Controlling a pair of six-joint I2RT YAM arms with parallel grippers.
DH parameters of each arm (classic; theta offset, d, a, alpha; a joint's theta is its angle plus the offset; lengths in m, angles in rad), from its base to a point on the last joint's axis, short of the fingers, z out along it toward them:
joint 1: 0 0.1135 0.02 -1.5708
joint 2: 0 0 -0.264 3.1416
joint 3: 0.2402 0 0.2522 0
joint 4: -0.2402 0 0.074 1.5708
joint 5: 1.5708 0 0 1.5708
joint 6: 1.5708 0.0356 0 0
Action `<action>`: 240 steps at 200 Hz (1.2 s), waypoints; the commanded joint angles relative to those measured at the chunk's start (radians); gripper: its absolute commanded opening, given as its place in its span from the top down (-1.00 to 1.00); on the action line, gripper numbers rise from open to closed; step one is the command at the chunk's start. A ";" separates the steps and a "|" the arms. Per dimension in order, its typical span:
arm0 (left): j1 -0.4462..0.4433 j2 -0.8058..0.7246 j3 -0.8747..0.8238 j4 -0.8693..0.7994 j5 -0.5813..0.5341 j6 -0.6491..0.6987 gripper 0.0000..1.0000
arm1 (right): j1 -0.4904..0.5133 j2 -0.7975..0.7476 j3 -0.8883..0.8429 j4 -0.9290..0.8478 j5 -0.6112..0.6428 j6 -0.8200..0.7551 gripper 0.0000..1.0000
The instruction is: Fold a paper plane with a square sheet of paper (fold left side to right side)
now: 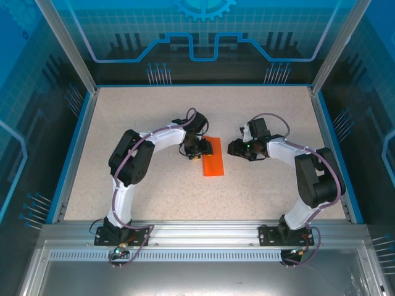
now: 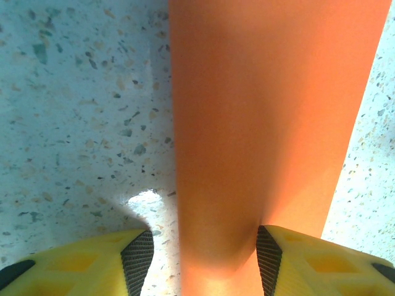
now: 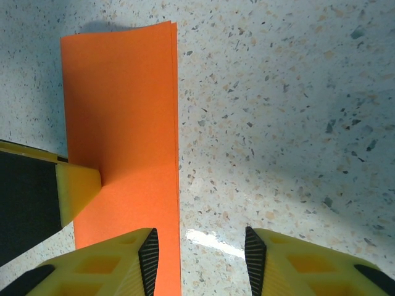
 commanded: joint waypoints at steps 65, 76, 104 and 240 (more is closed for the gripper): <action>-0.015 0.118 -0.027 -0.038 -0.067 0.029 -0.09 | 0.027 -0.009 0.003 0.020 -0.028 0.005 0.13; -0.016 0.120 -0.025 -0.040 -0.067 0.031 -0.09 | 0.028 -0.011 0.002 0.021 -0.028 0.006 0.13; -0.018 0.121 -0.022 -0.045 -0.069 0.031 -0.09 | 0.033 -0.010 0.003 0.024 -0.031 0.007 0.14; -0.025 0.138 -0.005 -0.059 -0.067 0.036 -0.11 | 0.051 0.008 0.017 0.028 -0.048 0.009 0.14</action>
